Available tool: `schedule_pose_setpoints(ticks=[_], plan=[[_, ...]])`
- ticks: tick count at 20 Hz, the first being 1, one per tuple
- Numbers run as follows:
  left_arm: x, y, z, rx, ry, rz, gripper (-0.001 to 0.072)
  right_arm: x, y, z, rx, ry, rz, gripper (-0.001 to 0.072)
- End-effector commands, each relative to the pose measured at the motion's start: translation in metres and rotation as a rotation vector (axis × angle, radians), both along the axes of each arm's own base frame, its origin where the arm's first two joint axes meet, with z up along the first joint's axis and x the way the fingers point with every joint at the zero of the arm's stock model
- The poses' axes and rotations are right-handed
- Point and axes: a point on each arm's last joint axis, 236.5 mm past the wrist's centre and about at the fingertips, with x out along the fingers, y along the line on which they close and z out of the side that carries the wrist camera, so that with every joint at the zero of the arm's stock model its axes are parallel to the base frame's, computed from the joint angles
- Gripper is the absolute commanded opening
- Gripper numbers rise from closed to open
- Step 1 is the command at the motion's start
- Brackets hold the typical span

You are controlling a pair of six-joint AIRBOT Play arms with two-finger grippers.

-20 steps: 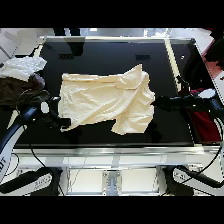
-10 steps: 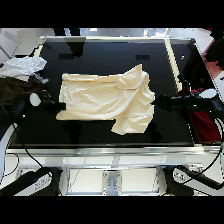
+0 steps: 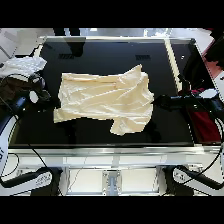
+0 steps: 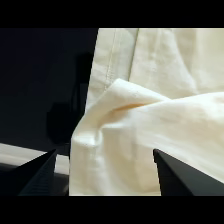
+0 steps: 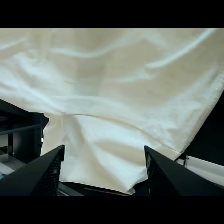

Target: Fold the shirts.

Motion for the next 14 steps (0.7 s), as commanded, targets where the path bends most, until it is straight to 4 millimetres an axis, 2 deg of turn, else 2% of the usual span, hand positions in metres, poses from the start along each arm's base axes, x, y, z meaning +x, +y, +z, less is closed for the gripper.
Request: schedule_pose_setpoints(ticks=[1,4,6,7,10,12,14], plan=[[-0.007,0.000,0.008,-0.044,0.011,0.065,0.0705,-0.006,0.000,-0.003,-0.006,0.020,0.015,0.0560],[-0.063,0.003,-0.009,-0.095,0.181,0.221,0.0704,-0.015,-0.008,-0.013,-0.059,0.055,0.033,0.0560],[-0.091,0.005,-0.023,-0.169,0.171,0.443,0.0703,-0.015,-0.009,-0.013,-0.062,0.056,0.033,0.0560],[-0.097,0.000,-0.026,-0.232,0.115,0.534,0.0703,-0.014,-0.008,-0.013,-0.061,0.055,0.033,0.0560],[-0.103,-0.002,-0.031,-0.449,-0.086,0.911,0.0702,-0.014,-0.008,-0.013,-0.061,0.053,0.032,0.0560],[-0.089,0.005,-0.025,-0.614,-0.268,1.104,0.0701,-0.014,-0.008,-0.013,-0.061,0.052,0.032,0.0560],[-0.069,0.009,-0.009,-0.736,-0.401,1.159,0.0700,-0.014,-0.008,-0.013,-0.058,0.052,0.032,0.0560]])
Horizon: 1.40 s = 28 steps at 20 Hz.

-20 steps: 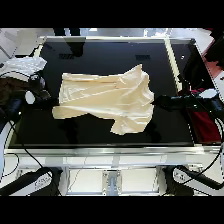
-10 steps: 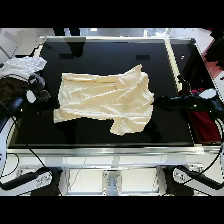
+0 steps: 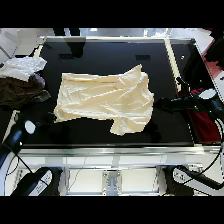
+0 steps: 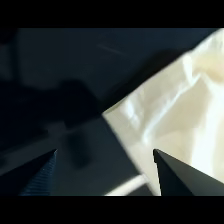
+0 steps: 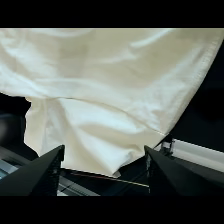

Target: Fold the shirts.

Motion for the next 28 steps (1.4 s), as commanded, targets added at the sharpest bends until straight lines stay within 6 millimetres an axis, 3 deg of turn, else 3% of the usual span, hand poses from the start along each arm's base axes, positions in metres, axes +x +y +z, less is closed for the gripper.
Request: schedule_pose_setpoints(ticks=[1,7,8,9,10,17,18,19,25,26,27,28], plan=[[0.029,0.011,0.024,-0.151,-0.286,0.280,0.0700,0.000,0.000,0.000,-0.001,0.001,-0.001,0.0560],[0.027,0.008,0.003,-0.195,-0.229,0.334,0.0692,0.000,0.000,0.000,-0.001,0.001,-0.001,0.0560],[0.026,0.008,0.001,-0.194,-0.222,0.334,0.0649,0.000,0.000,0.000,-0.001,0.000,-0.002,0.0560],[0.026,0.006,0.000,-0.193,-0.219,0.327,0.0554,0.001,-0.001,0.000,-0.002,-0.003,-0.005,0.0560],[0.026,0.004,-0.001,-0.188,-0.214,0.315,0.0531,0.003,-0.001,0.000,-0.003,-0.010,-0.011,0.0560],[0.027,-0.018,-0.019,-0.167,-0.167,0.223,0.0528,0.009,0.000,0.003,0.012,-0.028,-0.030,0.0560],[0.028,-0.018,-0.020,-0.166,-0.170,0.224,0.0517,0.009,0.000,0.003,0.012,-0.028,-0.030,0.0560],[0.031,-0.016,-0.021,-0.162,-0.181,0.226,0.0461,0.009,0.000,0.003,0.011,-0.030,-0.027,0.0560],[0.040,-0.015,-0.037,-0.156,-0.147,0.233,0.0458,0.009,0.000,0.004,0.011,-0.031,-0.025,0.0560],[0.043,-0.014,-0.035,-0.156,-0.153,0.233,0.0409,0.009,0.000,0.004,0.011,-0.032,-0.025,0.0560],[0.047,-0.014,-0.031,-0.157,-0.165,0.231,0.0165,0.009,0.000,0.004,0.011,-0.032,-0.025,0.0560],[0.054,-0.013,-0.025,-0.156,-0.192,0.231,0.0010,0.009,0.000,0.004,0.012,-0.031,-0.026,0.0560]])
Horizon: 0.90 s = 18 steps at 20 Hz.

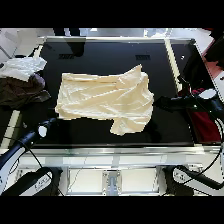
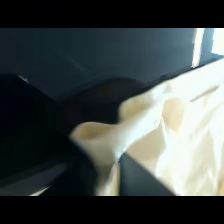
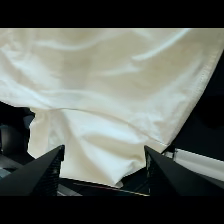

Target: Fold the shirts.

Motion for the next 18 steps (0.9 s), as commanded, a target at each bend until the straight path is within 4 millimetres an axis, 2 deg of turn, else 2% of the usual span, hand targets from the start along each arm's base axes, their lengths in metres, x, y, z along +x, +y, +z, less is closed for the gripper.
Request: schedule_pose_setpoints(ticks=[1,4,6,9,11,15,18], plan=[[0.020,0.003,0.017,0.010,-0.072,0.004,0.0013,0.000,0.000,0.000,0.001,0.001,-0.002,0.0560],[0.039,0.006,0.052,0.021,-0.184,0.010,0.0013,-0.005,-0.006,-0.011,-0.008,0.072,-0.063,0.0559],[0.044,0.007,0.067,0.029,-0.228,0.008,0.0013,-0.022,-0.008,-0.036,-0.001,0.178,-0.136,0.0560],[0.044,0.007,0.078,0.117,-0.251,-0.070,0.0012,-0.053,0.009,-0.074,0.093,0.318,-0.235,0.0560],[0.045,0.006,0.084,0.118,-0.266,-0.072,0.0013,-0.048,0.013,-0.087,0.163,0.331,-0.349,0.0560],[0.045,0.006,0.092,0.120,-0.286,-0.071,0.0013,-0.019,0.007,-0.103,0.232,0.324,-0.533,0.0559],[0.045,0.006,0.092,0.120,-0.288,-0.071,0.0013,-0.017,0.026,-0.120,0.258,0.364,-0.528,0.0559]])
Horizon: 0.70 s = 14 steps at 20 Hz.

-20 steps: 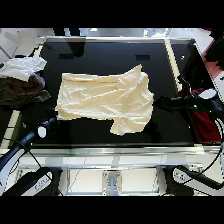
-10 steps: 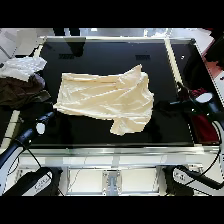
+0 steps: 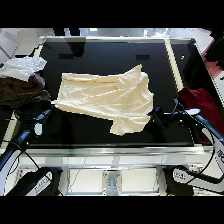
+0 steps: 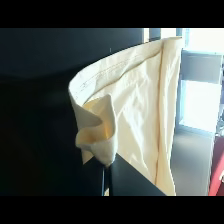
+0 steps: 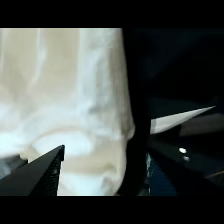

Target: Fold the shirts.

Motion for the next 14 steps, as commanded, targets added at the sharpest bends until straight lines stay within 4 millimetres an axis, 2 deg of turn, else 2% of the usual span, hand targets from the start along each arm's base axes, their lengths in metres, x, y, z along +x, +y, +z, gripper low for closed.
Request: schedule_pose_setpoints(ticks=[1,2,3,4,5,6,8,10,11,13,14], plan=[[0.001,0.000,0.003,0.005,-0.009,-0.003,0.0013,0.008,0.018,-0.019,0.042,0.024,-0.050,0.0559],[0.001,0.000,0.003,0.005,-0.009,-0.003,0.0013,0.010,0.025,-0.021,0.054,0.024,-0.047,0.0557],[0.001,0.000,0.004,0.007,-0.010,-0.004,0.0013,0.014,0.030,-0.019,0.065,0.015,-0.043,0.0505],[0.001,0.000,0.005,0.025,-0.013,-0.016,0.0013,0.020,0.034,-0.014,0.070,-0.010,-0.032,0.0336],[0.001,-0.002,0.009,0.077,-0.022,-0.053,0.0013,0.029,0.034,-0.006,0.072,-0.034,-0.031,0.0108],[0.001,-0.003,0.016,0.137,-0.037,-0.093,0.0012,0.038,0.034,0.004,0.079,-0.062,-0.021,0.0015],[0.002,-0.006,0.048,0.247,-0.114,-0.155,0.0012,0.053,0.040,0.044,0.096,-0.183,0.091,0.0014],[-0.003,-0.005,0.112,0.451,-0.259,-0.220,0.0011,0.053,0.038,0.102,0.076,-0.303,0.222,0.0013],[-0.012,-0.003,0.152,0.599,-0.327,-0.245,0.0010,0.047,0.032,0.130,0.023,-0.363,0.291,0.0013],[-0.047,0.020,0.208,0.791,-0.299,-0.206,0.0010,0.027,0.007,0.196,-0.142,-0.483,0.368,0.0013],[-0.078,0.039,0.232,0.929,-0.212,-0.198,0.0010,0.014,-0.008,0.235,-0.243,-0.562,0.373,0.0013]])
